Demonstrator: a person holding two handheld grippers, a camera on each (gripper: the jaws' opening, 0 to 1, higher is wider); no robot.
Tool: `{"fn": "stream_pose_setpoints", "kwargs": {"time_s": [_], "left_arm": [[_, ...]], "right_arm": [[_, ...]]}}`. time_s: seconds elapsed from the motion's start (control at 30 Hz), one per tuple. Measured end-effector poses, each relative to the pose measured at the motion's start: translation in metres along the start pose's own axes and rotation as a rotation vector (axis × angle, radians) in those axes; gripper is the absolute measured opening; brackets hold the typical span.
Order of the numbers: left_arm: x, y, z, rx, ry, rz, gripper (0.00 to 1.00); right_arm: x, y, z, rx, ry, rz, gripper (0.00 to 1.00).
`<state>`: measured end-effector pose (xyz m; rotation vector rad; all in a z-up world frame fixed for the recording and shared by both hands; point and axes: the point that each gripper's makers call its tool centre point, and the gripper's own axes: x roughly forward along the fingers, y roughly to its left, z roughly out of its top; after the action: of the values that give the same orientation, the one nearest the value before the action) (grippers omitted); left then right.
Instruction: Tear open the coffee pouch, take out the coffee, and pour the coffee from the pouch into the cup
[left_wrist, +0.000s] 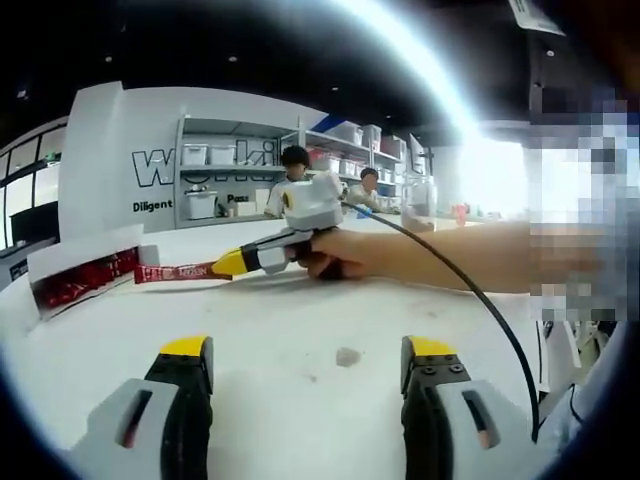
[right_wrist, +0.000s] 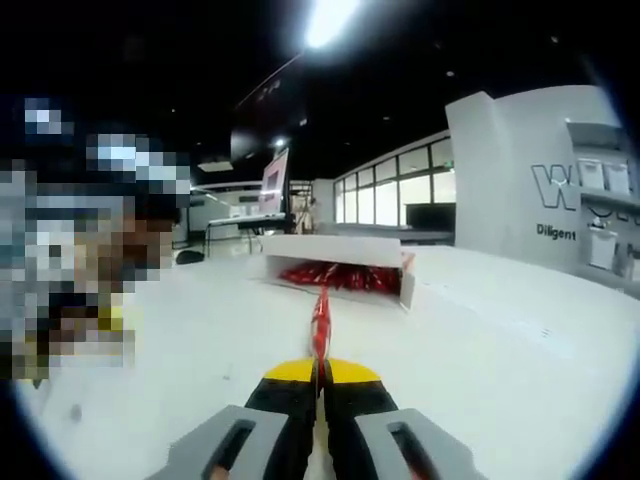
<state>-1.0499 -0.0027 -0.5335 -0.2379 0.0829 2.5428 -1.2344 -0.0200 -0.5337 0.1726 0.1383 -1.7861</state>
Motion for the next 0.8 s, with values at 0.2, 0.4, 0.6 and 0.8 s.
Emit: {"fn": "stream_pose_setpoints", "kwargs": {"time_s": [0.2, 0.4, 0.6, 0.8], "left_arm": [[0.001, 0.001, 0.001, 0.001, 0.000, 0.000, 0.78], [0.002, 0.000, 0.002, -0.002, 0.000, -0.007, 0.79], [0.002, -0.009, 0.003, 0.004, -0.007, -0.014, 0.81], [0.002, -0.011, 0.002, 0.006, -0.005, -0.020, 0.82]], "right_arm": [[-0.002, 0.002, -0.001, -0.004, 0.002, -0.004, 0.04], [-0.006, 0.008, -0.002, -0.003, 0.002, 0.001, 0.04], [-0.008, 0.009, -0.002, -0.006, 0.001, -0.004, 0.04], [-0.010, 0.011, -0.003, -0.010, 0.002, -0.006, 0.04]]}}
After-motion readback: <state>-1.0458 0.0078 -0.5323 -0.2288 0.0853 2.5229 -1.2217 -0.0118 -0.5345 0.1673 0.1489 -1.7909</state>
